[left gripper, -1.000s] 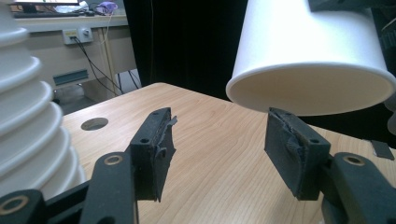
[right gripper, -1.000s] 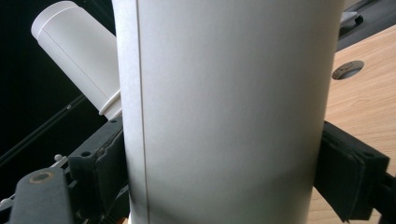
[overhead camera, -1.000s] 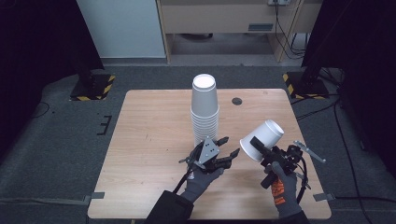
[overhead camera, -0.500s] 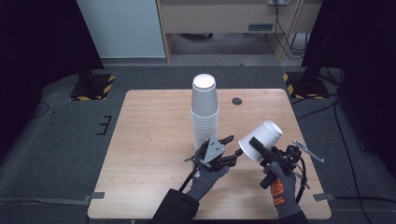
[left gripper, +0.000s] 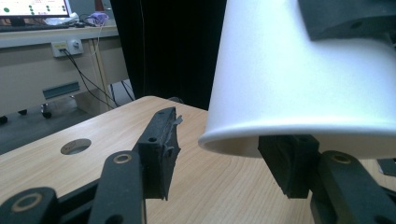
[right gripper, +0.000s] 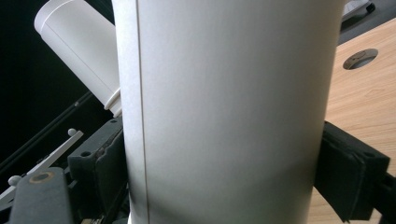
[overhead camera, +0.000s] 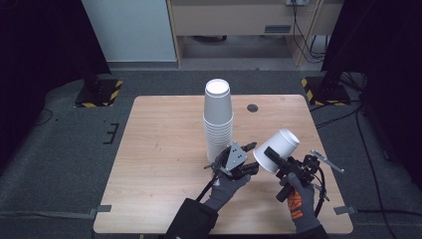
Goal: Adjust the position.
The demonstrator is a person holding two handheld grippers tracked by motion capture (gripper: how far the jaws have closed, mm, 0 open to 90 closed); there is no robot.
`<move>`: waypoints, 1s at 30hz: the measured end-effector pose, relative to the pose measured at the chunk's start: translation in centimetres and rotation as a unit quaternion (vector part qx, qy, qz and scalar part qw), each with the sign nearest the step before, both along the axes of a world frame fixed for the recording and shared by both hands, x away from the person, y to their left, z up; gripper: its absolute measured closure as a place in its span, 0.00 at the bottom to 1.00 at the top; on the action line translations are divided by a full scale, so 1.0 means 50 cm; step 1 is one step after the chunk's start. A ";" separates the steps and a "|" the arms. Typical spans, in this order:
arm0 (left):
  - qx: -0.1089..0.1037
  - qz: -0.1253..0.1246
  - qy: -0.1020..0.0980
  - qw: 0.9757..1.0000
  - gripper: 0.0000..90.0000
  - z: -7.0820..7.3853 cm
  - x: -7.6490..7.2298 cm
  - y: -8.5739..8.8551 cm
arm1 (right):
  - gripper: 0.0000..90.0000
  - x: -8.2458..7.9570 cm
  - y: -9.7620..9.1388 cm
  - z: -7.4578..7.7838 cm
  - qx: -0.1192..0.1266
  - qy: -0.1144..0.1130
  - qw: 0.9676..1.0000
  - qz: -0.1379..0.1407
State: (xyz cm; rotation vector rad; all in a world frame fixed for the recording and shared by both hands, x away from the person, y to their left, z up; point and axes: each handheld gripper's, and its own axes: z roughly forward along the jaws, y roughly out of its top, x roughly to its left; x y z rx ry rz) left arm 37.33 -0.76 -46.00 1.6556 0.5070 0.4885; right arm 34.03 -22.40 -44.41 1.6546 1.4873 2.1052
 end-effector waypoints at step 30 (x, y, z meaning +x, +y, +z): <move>0.004 0.013 -0.018 1.000 0.84 -0.009 0.003 0.005 | 0.15 0.004 0.018 -0.014 0.003 0.021 0.999 0.026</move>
